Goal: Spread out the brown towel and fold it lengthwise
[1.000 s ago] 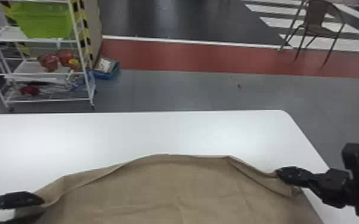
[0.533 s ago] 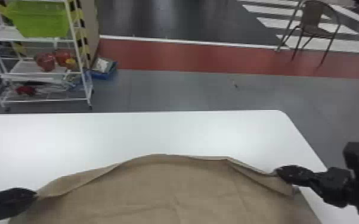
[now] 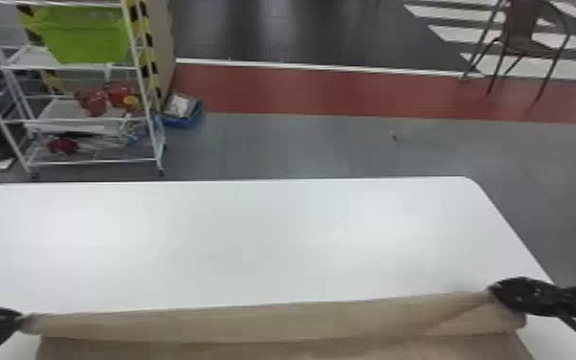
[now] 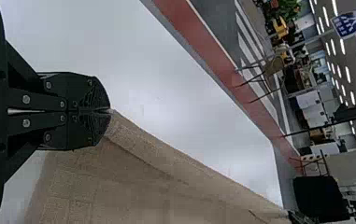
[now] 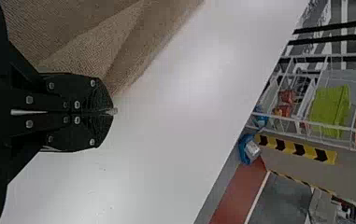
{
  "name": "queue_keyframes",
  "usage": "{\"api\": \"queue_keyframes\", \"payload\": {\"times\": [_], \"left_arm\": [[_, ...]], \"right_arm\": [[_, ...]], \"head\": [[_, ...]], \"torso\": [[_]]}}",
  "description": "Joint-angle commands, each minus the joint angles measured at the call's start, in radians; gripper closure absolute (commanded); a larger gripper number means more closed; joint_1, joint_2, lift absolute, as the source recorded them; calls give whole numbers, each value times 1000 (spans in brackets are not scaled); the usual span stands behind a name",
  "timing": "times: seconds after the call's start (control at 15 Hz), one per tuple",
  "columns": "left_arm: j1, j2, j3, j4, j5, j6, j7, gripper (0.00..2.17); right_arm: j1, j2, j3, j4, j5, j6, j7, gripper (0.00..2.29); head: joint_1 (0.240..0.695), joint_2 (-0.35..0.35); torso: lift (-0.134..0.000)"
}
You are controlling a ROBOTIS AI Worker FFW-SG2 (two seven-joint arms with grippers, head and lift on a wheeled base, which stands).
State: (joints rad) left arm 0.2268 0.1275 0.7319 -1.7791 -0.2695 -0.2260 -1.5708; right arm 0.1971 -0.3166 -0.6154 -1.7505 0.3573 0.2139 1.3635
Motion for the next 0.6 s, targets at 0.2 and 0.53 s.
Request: {"api": "queue_keyframes", "payload": {"times": [0.2, 0.53], "left_arm": [[16, 3, -5, 21, -11, -60, -10, 1848], [69, 17, 14, 40, -14, -250, -10, 1848]], "right_arm": [[71, -2, -4, -1, 28, -175, 4, 1308], [199, 8, -21, -112, 32, -353, 4, 1312]], "head": [[695, -109], [695, -92]], "torso": [[-122], [-122]]}}
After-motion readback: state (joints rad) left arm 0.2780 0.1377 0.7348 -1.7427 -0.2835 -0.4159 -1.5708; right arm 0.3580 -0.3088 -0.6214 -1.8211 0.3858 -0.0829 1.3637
